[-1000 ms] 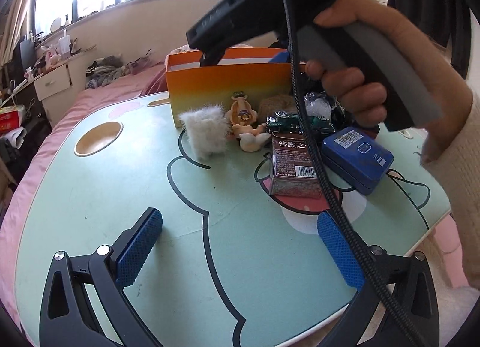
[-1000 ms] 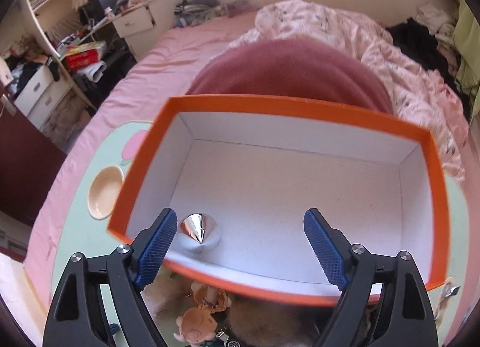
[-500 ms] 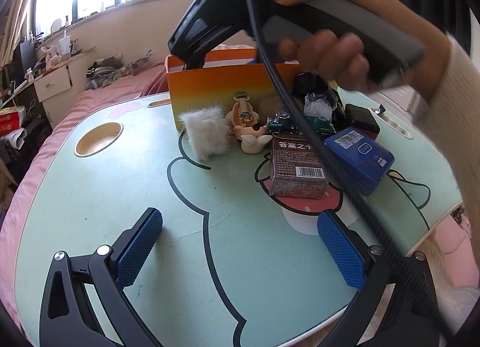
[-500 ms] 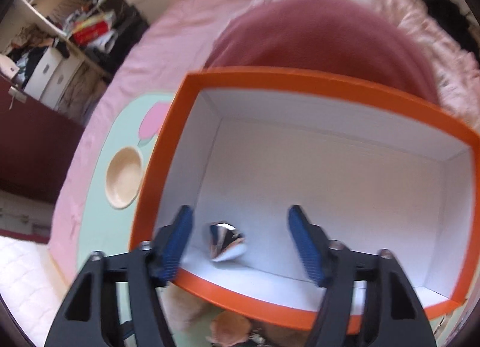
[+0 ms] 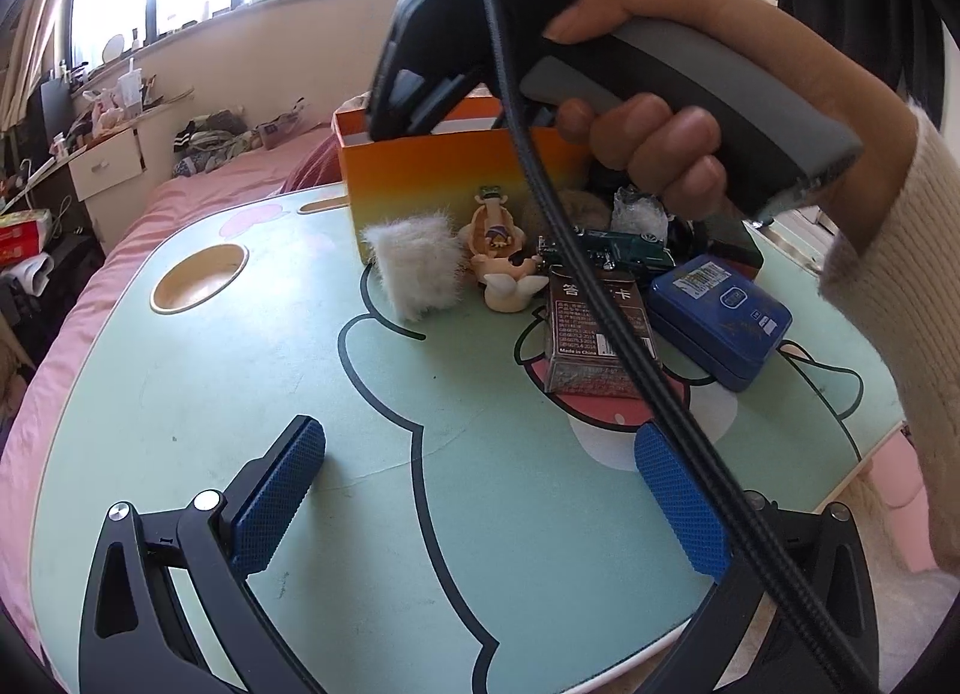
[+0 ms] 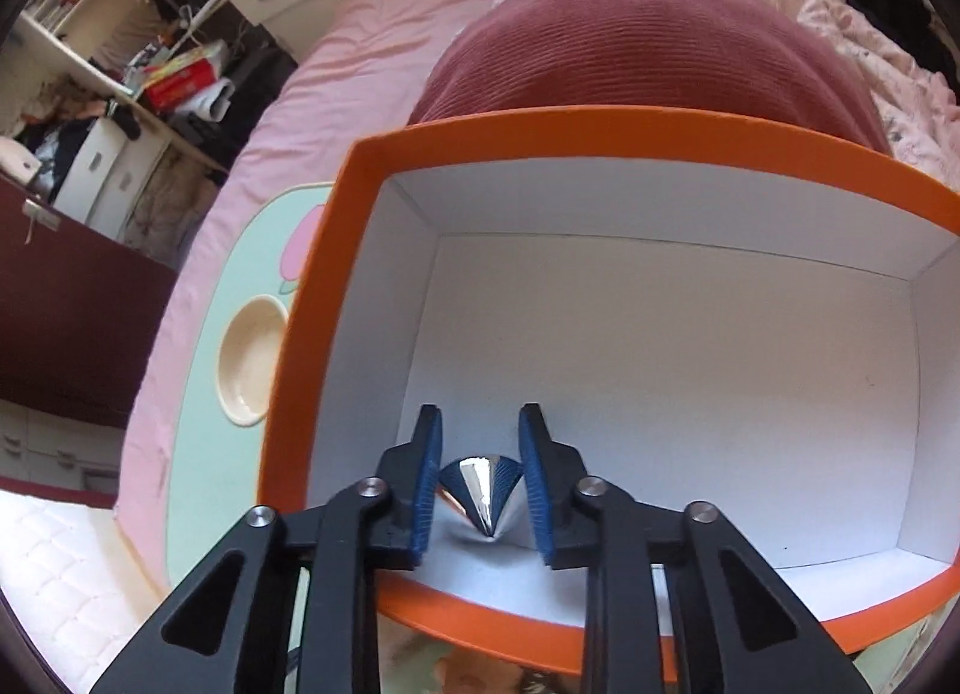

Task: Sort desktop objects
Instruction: 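Reach into the orange box and grasp the silver heart trinket with the right tool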

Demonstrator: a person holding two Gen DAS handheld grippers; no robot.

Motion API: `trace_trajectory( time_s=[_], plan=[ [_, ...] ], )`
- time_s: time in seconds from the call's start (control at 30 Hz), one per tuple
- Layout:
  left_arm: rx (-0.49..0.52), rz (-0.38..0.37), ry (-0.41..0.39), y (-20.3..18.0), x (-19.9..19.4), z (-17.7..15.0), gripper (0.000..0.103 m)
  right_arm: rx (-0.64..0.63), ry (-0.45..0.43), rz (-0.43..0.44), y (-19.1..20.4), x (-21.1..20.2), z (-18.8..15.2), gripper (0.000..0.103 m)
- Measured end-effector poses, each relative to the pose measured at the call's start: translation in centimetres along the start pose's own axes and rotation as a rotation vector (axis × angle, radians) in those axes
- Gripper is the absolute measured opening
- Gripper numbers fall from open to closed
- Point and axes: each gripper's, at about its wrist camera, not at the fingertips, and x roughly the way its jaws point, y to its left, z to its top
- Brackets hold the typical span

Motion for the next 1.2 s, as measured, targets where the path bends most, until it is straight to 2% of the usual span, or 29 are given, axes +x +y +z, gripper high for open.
trace_trajectory(
  time_s=[0.07,0.13,0.4,0.53,0.67,0.7,0.73,0.77,0.8,0.83,0.93,1.03,1.1,1.17,1.2],
  plan=[
    [0.0,-0.001,0.0,0.0,0.0,0.0,0.103,-0.007,-0.016,-0.036,0.0,-0.3,-0.3,0.011],
    [0.001,0.0,-0.001,0.0,0.0,0.0,0.103,0.013,-0.016,-0.025,-0.6,-0.4,-0.5,0.002],
    [0.002,0.001,-0.001,0.0,0.0,0.0,0.103,0.069,-0.077,0.035,-2.9,-3.7,-0.1,0.001],
    [0.002,0.0,-0.001,0.0,0.0,0.0,0.103,0.069,-0.126,0.041,-3.1,-6.6,0.0,0.001],
    [0.002,0.001,-0.001,0.0,0.0,0.0,0.103,0.062,-0.147,0.043,-2.7,-7.8,0.2,0.001],
    [0.002,0.001,-0.001,0.0,0.0,0.0,0.103,0.065,-0.135,0.043,-2.6,-7.8,0.1,0.003],
    [0.002,0.001,-0.002,0.1,0.0,0.0,0.103,0.077,-0.099,0.05,-2.7,-7.6,0.2,0.019],
    [0.002,0.001,-0.001,0.0,0.0,-0.1,0.103,0.095,-0.014,0.067,-2.7,-6.8,0.4,0.037],
    [0.003,0.001,-0.002,0.1,0.0,-0.1,0.103,0.107,0.035,0.083,-2.6,-6.2,0.9,0.072],
    [0.003,0.001,-0.002,0.1,0.0,0.0,0.103,0.11,0.066,0.105,-2.3,-5.7,1.0,0.077],
    [0.004,0.001,-0.002,0.1,0.0,-0.1,0.103,0.059,0.123,0.011,-0.6,-4.9,1.6,0.077],
    [0.004,0.0,-0.002,0.1,0.0,-0.1,0.103,0.009,0.228,-0.041,1.1,-2.9,1.7,0.077],
    [0.004,0.0,-0.002,0.1,0.0,-0.1,0.103,-0.025,0.277,-0.107,1.9,-1.1,1.3,0.073],
    [0.003,0.0,-0.001,0.1,-0.1,-0.1,0.103,-0.042,0.283,-0.163,2.1,0.3,0.8,0.07],
    [0.004,0.0,0.001,0.2,0.0,-0.1,0.103,-0.067,0.252,-0.18,2.7,0.1,0.6,0.067]
  ],
)
